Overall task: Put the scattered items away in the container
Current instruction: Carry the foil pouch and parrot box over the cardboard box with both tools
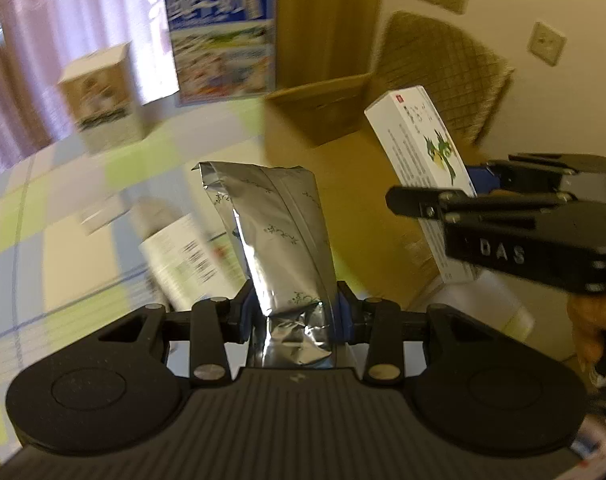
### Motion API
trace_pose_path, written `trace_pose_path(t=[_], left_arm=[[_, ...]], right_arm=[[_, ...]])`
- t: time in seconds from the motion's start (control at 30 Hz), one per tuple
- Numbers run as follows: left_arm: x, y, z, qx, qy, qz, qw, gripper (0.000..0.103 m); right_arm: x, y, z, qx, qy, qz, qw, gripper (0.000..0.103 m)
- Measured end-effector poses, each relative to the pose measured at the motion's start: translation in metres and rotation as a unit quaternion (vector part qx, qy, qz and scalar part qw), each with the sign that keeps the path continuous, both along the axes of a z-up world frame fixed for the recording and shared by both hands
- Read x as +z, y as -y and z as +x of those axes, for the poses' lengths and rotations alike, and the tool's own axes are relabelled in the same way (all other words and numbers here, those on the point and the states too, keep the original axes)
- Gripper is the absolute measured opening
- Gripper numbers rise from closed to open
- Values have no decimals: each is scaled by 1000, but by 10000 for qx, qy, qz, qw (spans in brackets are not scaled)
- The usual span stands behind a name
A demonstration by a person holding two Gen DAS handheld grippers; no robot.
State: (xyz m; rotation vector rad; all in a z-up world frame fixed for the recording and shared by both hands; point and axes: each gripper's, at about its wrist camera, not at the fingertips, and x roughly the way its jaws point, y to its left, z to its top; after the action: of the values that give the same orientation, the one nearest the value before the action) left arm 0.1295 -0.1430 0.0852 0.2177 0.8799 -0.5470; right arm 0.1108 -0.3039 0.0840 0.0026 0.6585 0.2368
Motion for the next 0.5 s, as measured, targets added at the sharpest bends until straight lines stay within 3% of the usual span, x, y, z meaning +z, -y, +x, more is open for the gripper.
trace_pose_path(t=[0.27,0.5], left_arm=[[4,83,15,-357,-66,-360,9987,35],[-4,127,48,-367,-187,-675,9969,35]], right_arm=[[7,89,22,-543,-168,-84,9983,36],[-7,122,43,-698,-384,-26,9968,36]])
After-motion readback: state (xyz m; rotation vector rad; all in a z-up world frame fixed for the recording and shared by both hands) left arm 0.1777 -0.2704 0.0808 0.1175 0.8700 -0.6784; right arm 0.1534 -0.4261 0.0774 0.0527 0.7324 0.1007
